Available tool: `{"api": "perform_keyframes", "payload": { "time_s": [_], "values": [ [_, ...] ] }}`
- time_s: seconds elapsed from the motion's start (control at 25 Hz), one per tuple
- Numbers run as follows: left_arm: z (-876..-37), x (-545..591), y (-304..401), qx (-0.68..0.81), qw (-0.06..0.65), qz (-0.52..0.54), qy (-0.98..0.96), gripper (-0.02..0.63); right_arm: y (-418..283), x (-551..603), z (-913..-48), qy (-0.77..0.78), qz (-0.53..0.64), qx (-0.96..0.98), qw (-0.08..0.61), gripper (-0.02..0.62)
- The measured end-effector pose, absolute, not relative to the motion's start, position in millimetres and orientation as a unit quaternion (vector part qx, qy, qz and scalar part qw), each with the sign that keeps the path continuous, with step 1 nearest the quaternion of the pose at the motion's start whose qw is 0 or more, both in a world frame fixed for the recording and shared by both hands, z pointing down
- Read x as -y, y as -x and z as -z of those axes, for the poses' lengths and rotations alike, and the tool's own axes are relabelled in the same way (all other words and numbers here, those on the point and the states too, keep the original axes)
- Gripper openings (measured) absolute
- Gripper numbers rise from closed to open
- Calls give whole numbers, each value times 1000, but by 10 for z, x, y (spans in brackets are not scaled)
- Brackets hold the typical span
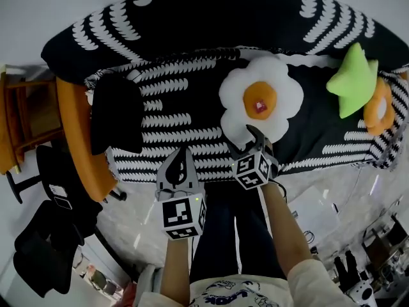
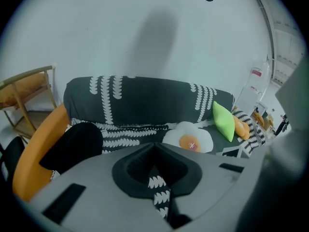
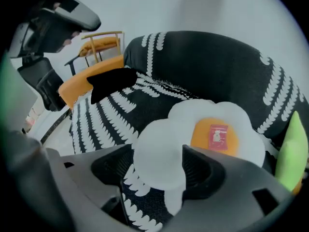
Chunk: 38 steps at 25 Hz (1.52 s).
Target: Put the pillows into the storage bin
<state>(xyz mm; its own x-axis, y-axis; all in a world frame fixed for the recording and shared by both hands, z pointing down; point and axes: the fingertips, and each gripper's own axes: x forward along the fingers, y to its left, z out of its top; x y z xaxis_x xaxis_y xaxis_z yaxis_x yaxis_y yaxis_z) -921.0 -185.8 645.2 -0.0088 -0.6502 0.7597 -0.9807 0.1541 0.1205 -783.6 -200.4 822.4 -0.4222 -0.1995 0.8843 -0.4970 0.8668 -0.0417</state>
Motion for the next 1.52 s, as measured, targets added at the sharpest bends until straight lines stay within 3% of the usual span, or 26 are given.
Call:
{"api": "perform_keyframes", "payload": {
  "time_s": [0.32,0.56,0.76,1.08,1.24,1.52],
  "values": [
    [-6651,1737,9187,662,370,-239,-607,14,7772,1965,-8530,-221,-111,805,539,240],
    [-6523,1819,9212,659,364,-237,-614,14,7743,2073,-8333,-243,-162,801,523,153],
    [-6268,1934,9199,660,347,-229,-626,14,7745,2314,-7759,-293,-203,815,457,129],
    [-5583,2252,9060,656,302,-207,-660,14,7557,2663,-6467,-395,-306,818,285,118],
    [-5116,2424,8842,638,274,-194,-693,14,7295,2627,-5834,-438,-356,801,202,118],
    [-4393,2631,8060,573,224,-182,-767,14,6518,2452,-4761,-520,-338,775,124,118]
  ]
}}
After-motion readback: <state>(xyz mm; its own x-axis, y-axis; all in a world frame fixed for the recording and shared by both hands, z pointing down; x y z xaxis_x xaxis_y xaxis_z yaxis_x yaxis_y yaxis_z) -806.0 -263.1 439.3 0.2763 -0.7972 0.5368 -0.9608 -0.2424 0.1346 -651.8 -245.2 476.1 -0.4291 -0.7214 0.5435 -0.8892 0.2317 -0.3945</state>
